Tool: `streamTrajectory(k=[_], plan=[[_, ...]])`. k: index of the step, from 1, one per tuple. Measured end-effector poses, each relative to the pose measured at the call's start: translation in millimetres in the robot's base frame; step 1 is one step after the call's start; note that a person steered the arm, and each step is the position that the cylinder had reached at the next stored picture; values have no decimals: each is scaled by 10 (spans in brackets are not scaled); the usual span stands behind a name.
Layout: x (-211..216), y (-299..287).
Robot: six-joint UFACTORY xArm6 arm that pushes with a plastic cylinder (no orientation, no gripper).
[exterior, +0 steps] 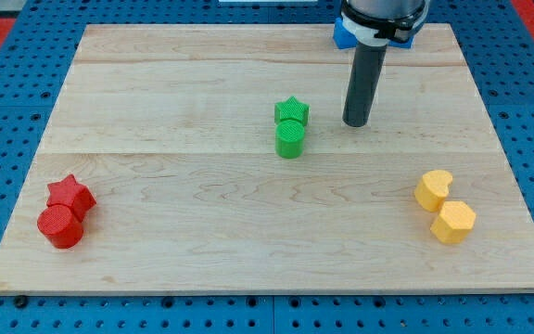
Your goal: Push the green star to the top center of the board
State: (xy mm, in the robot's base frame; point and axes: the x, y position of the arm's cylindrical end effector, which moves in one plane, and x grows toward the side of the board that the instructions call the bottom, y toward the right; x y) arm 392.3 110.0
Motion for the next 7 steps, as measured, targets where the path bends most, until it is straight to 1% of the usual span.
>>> streamTrajectory(k=[1, 2, 4, 6, 7], plan=[[-1, -186], [13, -568], [-13, -1578], [-222, -2161], [-303, -2628]])
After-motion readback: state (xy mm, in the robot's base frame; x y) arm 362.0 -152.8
